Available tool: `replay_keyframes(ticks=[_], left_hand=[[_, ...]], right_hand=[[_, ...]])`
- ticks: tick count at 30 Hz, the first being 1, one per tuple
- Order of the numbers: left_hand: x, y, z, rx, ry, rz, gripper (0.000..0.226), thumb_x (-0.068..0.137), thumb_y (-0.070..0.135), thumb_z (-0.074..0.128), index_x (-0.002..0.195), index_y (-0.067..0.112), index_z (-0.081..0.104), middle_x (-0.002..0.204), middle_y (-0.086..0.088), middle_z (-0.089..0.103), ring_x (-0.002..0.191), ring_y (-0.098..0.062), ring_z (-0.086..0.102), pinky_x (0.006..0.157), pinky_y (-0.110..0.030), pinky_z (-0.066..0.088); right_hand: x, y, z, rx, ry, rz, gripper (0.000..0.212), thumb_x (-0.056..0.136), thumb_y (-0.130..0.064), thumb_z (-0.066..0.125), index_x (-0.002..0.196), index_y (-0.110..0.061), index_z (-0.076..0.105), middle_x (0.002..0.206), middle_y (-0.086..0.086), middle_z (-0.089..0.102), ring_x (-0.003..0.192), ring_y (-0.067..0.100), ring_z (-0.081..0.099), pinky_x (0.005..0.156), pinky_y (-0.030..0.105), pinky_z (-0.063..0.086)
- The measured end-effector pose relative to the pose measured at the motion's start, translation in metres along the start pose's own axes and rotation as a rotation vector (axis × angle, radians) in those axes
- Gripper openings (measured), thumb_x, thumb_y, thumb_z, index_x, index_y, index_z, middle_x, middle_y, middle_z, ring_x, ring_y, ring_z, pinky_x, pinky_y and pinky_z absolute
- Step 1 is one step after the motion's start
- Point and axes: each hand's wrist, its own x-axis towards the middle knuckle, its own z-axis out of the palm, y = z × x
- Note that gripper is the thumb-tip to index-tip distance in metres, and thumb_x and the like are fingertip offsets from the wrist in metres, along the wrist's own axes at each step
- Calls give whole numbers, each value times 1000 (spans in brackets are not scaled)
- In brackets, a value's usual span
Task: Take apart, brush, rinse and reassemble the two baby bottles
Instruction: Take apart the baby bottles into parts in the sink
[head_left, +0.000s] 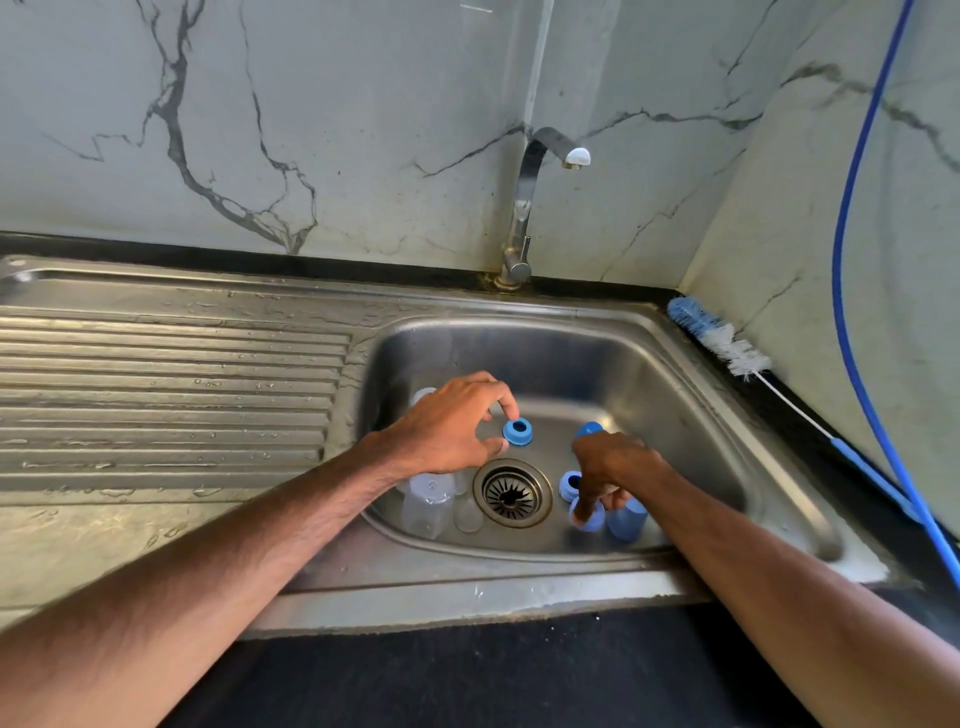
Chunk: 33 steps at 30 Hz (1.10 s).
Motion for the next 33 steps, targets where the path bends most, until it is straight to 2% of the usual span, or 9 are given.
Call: replay_keyframes(ticks=[4,6,13,22,29,33], left_hand=[[1,-1,-1,14,-13,-3,30,85,33,81,110,34,64,120,15,55,99,-5,61,93,-41,53],[1,-1,-1,14,-20,-2,29,85,33,80,109,34,64,119,16,54,98,-4,60,93,-41,53],[1,0,-1,17,-36,-7,27,86,33,79,110,33,65,117,16,55,97,-5,61,93,-41,53],[0,1,-1,21,-42,-2,26,87,33,79,109,33,65,114,17,54,95,-3,60,93,-40,52],[0,0,-2,17,-33,10,25,87,33,79,108,33,66,115,17,55,94,-2,60,91,-37,53],[0,-1,-2,25,-20,15,24,87,34,79,107,35,65,114,19,55,92,0,60,90,-36,53]], right_hand=[[3,0,2,-54,-19,31,39,76,-46,89,64,-17,65,45,-11,63,43,-1,59,50,20,42],[5,0,2,-61,-22,23,38,75,-46,89,68,-17,65,45,-11,63,48,1,61,51,21,42],[5,-1,2,-71,-23,-16,37,72,-44,92,78,-15,70,49,-10,67,39,0,61,51,21,43],[3,-2,-1,-24,-15,-36,34,77,-37,91,73,-14,66,44,-12,63,38,-1,59,52,21,45],[-1,-7,-3,-18,2,-48,32,81,-35,88,75,-13,67,49,-10,65,51,4,64,63,23,52],[-5,-9,-8,-58,28,-42,34,81,-38,87,67,-16,66,56,-8,67,55,10,63,68,25,54]])
